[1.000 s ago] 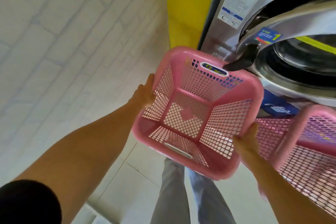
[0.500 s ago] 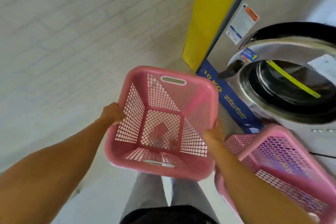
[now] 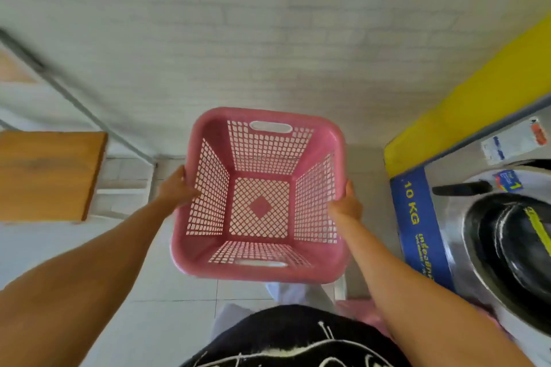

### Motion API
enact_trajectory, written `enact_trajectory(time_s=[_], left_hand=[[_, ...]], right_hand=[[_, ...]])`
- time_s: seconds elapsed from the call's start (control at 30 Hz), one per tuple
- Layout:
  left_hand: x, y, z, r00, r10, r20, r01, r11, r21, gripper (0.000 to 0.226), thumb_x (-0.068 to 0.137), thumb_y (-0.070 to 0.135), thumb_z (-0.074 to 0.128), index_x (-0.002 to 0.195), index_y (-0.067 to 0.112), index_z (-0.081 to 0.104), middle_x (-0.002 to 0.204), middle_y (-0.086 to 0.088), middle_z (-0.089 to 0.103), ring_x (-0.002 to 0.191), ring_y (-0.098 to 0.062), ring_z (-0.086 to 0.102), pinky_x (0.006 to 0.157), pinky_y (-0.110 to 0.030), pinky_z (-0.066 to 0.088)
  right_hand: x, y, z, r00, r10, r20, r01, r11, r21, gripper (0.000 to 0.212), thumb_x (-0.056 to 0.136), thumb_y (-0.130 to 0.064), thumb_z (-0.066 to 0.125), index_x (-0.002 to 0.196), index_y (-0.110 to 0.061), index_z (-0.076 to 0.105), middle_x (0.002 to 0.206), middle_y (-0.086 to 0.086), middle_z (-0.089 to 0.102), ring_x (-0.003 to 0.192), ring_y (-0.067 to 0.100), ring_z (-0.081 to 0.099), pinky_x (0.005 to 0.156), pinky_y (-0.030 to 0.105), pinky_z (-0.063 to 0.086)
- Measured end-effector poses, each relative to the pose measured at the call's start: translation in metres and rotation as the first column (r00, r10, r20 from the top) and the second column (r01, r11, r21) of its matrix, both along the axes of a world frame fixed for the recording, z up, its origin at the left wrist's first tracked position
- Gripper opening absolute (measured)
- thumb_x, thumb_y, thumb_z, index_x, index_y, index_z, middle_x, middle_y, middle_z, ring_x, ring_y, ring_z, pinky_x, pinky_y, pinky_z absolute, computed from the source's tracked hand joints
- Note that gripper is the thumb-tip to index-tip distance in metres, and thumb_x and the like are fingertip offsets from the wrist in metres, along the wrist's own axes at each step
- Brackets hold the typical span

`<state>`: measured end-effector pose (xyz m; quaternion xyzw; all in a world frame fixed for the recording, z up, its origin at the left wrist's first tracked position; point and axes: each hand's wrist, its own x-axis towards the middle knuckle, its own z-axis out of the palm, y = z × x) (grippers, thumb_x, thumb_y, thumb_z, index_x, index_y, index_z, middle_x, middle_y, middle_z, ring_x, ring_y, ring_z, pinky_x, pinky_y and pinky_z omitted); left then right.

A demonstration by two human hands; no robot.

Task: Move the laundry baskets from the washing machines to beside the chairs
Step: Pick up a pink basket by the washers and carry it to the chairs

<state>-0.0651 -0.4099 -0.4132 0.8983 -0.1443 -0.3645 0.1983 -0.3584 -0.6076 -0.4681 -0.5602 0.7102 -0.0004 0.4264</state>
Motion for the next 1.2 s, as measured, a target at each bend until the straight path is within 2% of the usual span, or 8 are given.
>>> enact_trajectory(time_s=[0.1,0.27,0.43,0.63,0.83,0.93,1.0,1.2], left_hand=[[0.007,0.085,0.007,0.987,0.158,0.027,-0.157,0.987,-0.029,0.072,0.076,0.009,0.073,0.142,0.016,0.044,0.121,-0.016,0.065,0.102,-0.035,0.062,0.090,-0.045,0.054],[0.004,0.240,0.008,0.884,0.468,0.011,-0.465,0.880,-0.093,0.058,0.076,0.007,0.067,0.131,0.016,0.052,0.111,-0.015,0.067,0.104,-0.037,0.061,0.094,-0.050,0.053],[-0.027,0.385,0.015,0.707,0.703,0.079,-0.691,0.710,-0.135,0.041,0.076,0.002,0.060,0.116,0.011,0.054,0.103,-0.016,0.067,0.094,-0.037,0.063,0.085,-0.046,0.055],[-0.074,0.523,0.015,0.513,0.822,0.248,-0.838,0.542,-0.064,0.058,0.083,0.003,0.049,0.138,0.014,0.035,0.101,-0.020,0.064,0.092,-0.039,0.061,0.076,-0.042,0.048],[-0.103,0.619,0.004,0.308,0.877,0.369,-0.921,0.372,-0.115,0.059,0.088,0.003,0.041,0.138,0.028,0.025,0.088,-0.016,0.054,0.070,-0.028,0.056,0.058,-0.036,0.048],[-0.102,0.660,-0.006,0.267,0.894,0.360,-0.929,0.337,-0.150,0.050,0.092,0.008,0.039,0.136,0.030,0.027,0.085,-0.016,0.056,0.065,-0.026,0.057,0.050,-0.035,0.049],[-0.095,0.686,-0.017,0.229,0.916,0.329,-0.938,0.298,-0.177,0.046,0.092,0.010,0.038,0.133,0.030,0.027,0.086,-0.017,0.057,0.067,-0.030,0.060,0.056,-0.042,0.056],[-0.051,0.773,-0.031,0.212,0.940,0.266,-0.956,0.256,-0.145,0.047,0.094,0.013,0.042,0.136,0.028,0.026,0.089,-0.017,0.061,0.068,-0.026,0.060,0.056,-0.036,0.049]], right_hand=[[0.040,0.039,0.012,0.989,0.146,0.034,-0.145,0.989,-0.034,0.069,0.090,-0.002,0.047,0.145,-0.044,0.039,0.110,0.010,0.065,0.070,0.022,0.070,0.043,0.024,0.055],[0.107,0.131,0.021,0.919,0.385,0.079,-0.377,0.920,-0.104,0.055,0.096,-0.021,0.056,0.141,-0.047,0.040,0.107,0.006,0.067,0.076,0.023,0.073,0.064,0.043,0.065],[0.166,0.246,0.044,0.783,0.607,0.137,-0.589,0.794,-0.151,0.064,0.094,-0.001,0.048,0.147,-0.037,0.044,0.109,0.000,0.064,0.065,0.007,0.061,0.045,0.020,0.047],[0.220,0.380,0.052,0.613,0.773,0.160,-0.752,0.634,-0.182,0.061,0.095,0.000,0.050,0.146,-0.032,0.046,0.104,0.003,0.065,0.057,0.008,0.057,0.043,0.018,0.043],[0.274,0.492,0.049,0.396,0.910,0.123,-0.887,0.414,-0.206,0.074,0.091,-0.007,0.055,0.155,-0.038,0.034,0.115,0.012,0.064,0.066,0.016,0.061,0.045,0.020,0.044],[0.301,0.534,0.042,0.317,0.945,0.079,-0.922,0.326,-0.210,0.077,0.089,-0.006,0.054,0.156,-0.035,0.031,0.127,0.015,0.061,0.077,0.022,0.062,0.057,0.024,0.050],[0.324,0.561,0.034,0.280,0.958,0.066,-0.937,0.288,-0.199,0.082,0.089,-0.005,0.052,0.159,-0.036,0.024,0.133,0.014,0.059,0.087,0.026,0.063,0.058,0.023,0.050],[0.406,0.653,-0.015,0.210,0.978,0.008,-0.967,0.209,-0.145,0.087,0.083,-0.010,0.054,0.149,-0.054,0.018,0.114,0.005,0.058,0.076,0.029,0.072,0.060,0.046,0.064]])
